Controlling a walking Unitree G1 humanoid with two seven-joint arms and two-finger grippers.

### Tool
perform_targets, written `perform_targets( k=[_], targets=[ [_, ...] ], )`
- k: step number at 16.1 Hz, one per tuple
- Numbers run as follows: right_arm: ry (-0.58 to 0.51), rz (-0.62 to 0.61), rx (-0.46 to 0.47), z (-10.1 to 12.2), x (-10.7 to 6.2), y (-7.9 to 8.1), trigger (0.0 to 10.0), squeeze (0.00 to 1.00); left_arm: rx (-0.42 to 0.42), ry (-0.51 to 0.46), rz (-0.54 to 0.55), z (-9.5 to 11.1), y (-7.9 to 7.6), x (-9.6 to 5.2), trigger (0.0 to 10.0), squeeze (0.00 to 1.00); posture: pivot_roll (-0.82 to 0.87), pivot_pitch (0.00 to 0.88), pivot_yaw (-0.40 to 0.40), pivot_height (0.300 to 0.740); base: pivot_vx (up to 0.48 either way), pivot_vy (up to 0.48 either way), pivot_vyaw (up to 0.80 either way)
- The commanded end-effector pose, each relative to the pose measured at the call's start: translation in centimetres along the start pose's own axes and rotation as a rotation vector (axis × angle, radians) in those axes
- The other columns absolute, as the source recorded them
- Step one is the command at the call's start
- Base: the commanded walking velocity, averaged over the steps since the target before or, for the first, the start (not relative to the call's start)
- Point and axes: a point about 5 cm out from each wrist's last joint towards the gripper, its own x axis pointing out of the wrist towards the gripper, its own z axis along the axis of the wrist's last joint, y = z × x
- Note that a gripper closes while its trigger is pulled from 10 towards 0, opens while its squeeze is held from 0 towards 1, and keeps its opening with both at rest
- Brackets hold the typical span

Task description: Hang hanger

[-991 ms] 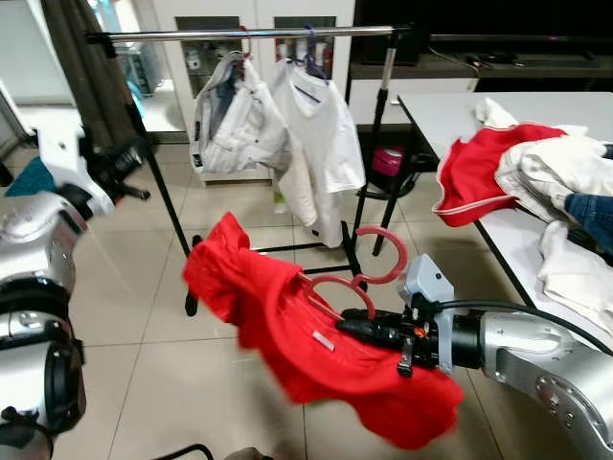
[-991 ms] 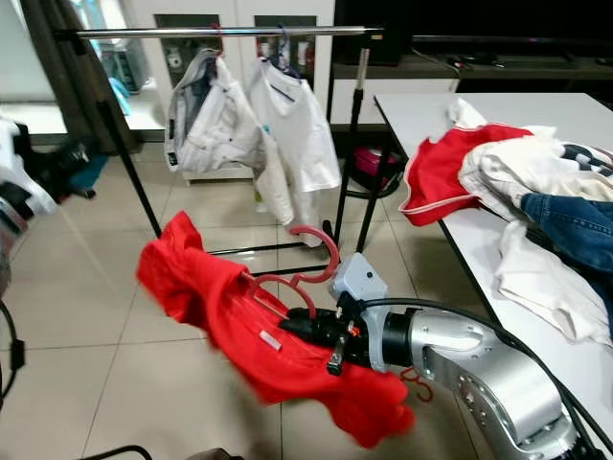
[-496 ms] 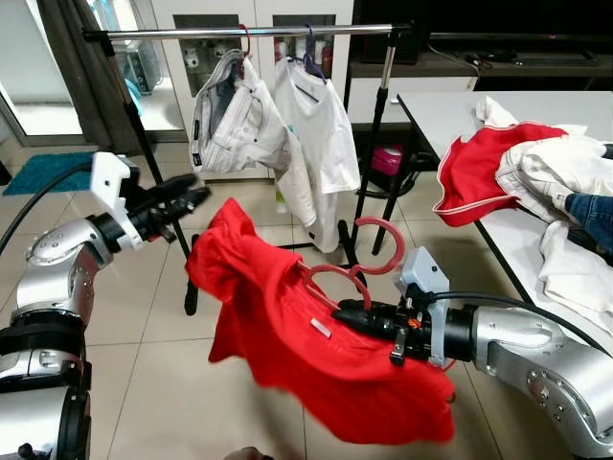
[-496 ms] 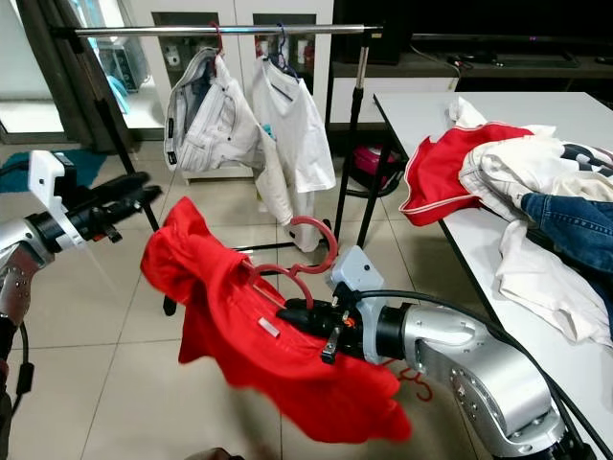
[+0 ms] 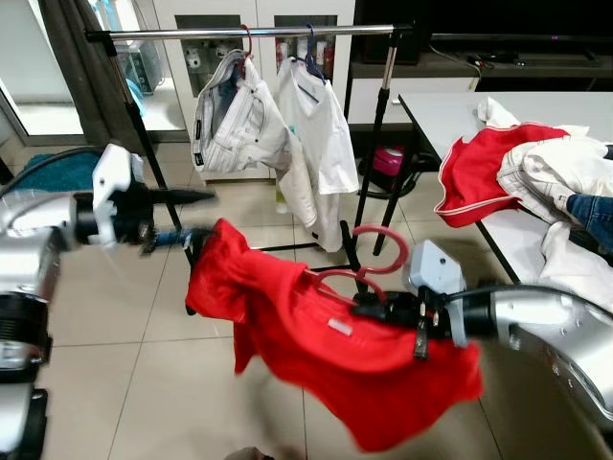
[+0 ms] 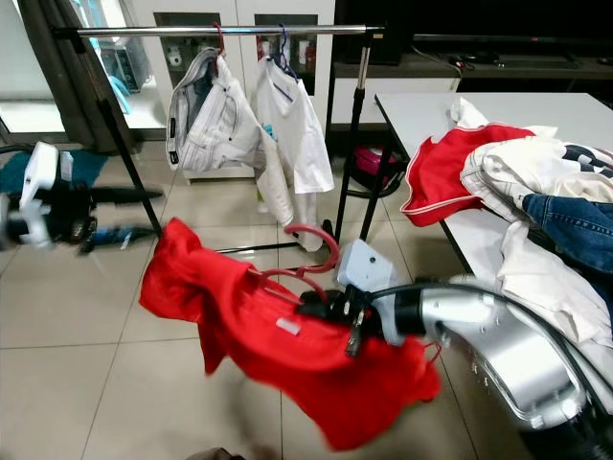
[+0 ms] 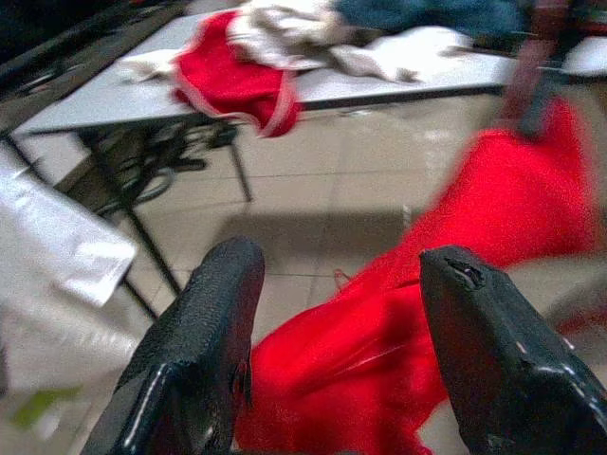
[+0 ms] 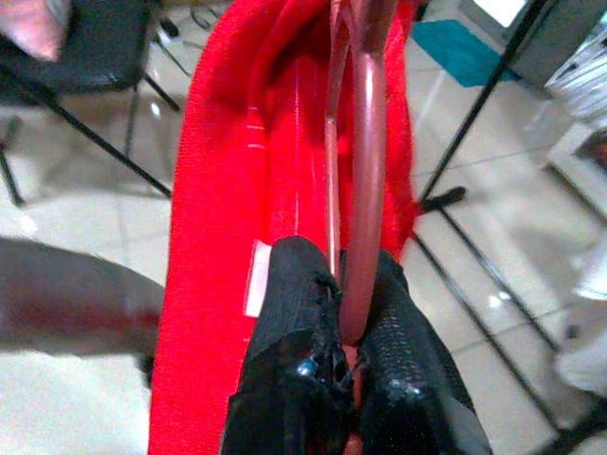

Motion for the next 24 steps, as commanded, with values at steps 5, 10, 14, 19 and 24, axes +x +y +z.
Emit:
perform_targets(
  k=[5,10,14,19,24],
  targets=[
    [-0.003,-0.033,-0.144,0.7,-0.2,-1.2,10.0,0.00,0.183,0.142,-0.213,1.2,-1.2,1.7,10.0,0.00,-0.10,0.000,0.034,0.740,0.000,0.000,0.00],
    [0.018,-0.018,-0.192,0.1,0.2,-1.0,10.0,0.00,0.304,0.278,-0.217,-0.4,-1.4,2.0,10.0,0.00,-0.10,0.000,0.028,0.740,0.000,0.000,0.00],
    [0.029,-0.012,-0.210,-0.3,0.4,-0.6,10.0,0.00,0.351,0.247,-0.147,-0.6,-0.9,2.8,2.6,0.00,-0.11,0.000,0.030,0.740,0.000,0.000,0.00],
    [0.027,-0.010,-0.216,-0.5,0.5,-0.6,10.0,0.00,0.327,0.250,-0.148,-1.5,-0.9,2.6,0.0,0.00,-0.11,0.000,0.027,0.740,0.000,0.000,0.00],
    [0.023,-0.014,-0.219,-0.4,0.5,-0.6,10.0,0.00,0.295,0.262,-0.182,-2.2,-1.3,2.8,0.0,0.00,-0.12,0.000,0.031,0.740,0.000,0.000,0.00]
  ],
)
